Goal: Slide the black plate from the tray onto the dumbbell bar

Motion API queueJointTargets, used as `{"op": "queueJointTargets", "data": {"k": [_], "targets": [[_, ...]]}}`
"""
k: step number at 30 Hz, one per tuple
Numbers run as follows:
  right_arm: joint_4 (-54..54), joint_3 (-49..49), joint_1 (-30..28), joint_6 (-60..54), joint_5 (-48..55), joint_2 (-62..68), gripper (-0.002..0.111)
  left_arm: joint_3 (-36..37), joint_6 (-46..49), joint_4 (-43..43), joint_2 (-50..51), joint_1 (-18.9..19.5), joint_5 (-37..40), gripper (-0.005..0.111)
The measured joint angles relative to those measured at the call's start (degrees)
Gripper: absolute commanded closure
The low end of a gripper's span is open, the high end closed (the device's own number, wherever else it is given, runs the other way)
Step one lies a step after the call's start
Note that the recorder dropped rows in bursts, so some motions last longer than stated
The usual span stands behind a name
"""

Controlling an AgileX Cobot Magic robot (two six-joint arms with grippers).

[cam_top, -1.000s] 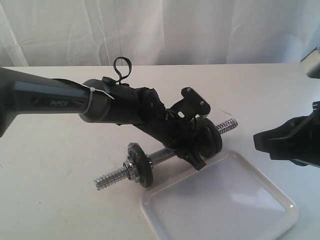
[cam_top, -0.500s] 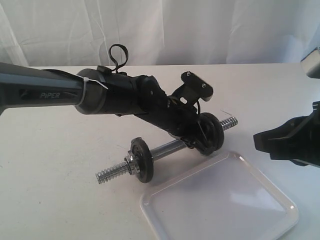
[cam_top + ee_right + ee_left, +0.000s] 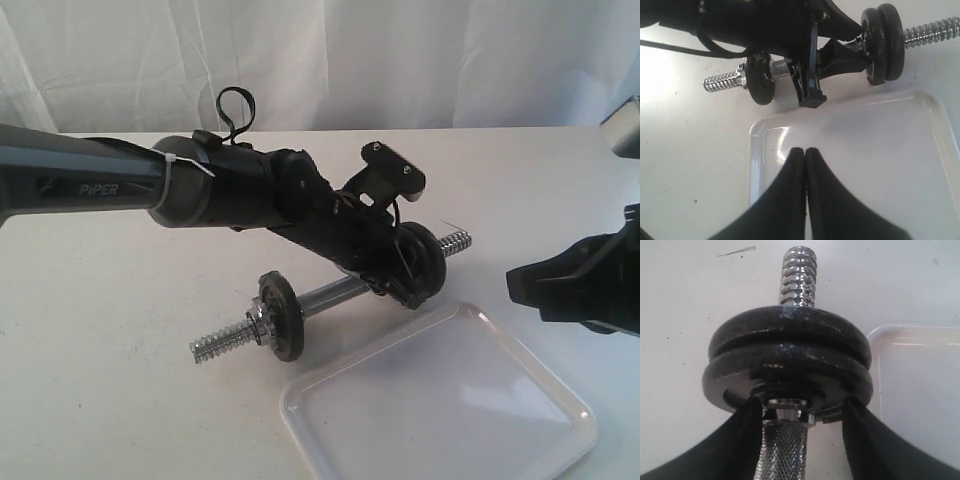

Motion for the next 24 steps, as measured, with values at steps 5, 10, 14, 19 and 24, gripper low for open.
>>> {"op": "queueJointTargets", "data": {"k": [5,10,14,19,24], "targets": [[-0.1,0.0,0.0,0.0,0.0,0.0,0.108,0.0,0.0,0.1,-2.4,0.0,1.4,0.054],[0.0,0.0,0.0,0.0,0.1,0.0,0.108,0.0,0.0,1.6,-3.2,0.0,1.6,0.054],[0.0,0.0,0.0,0.0,0.1,0.0,0.108,0.0,0.1,3.1,-4.1,0.0,1.8,0.062],[0.0,0.0,0.0,0.0,0.1,0.0,0.108,0.0,0.1,7.1,-4.9,0.4,0.4,0.101],[0.0,0.0,0.0,0.0,0.1,0.0,0.108,0.0,0.1,8.4,-4.4,4.5,-2.7,0.107]]}}
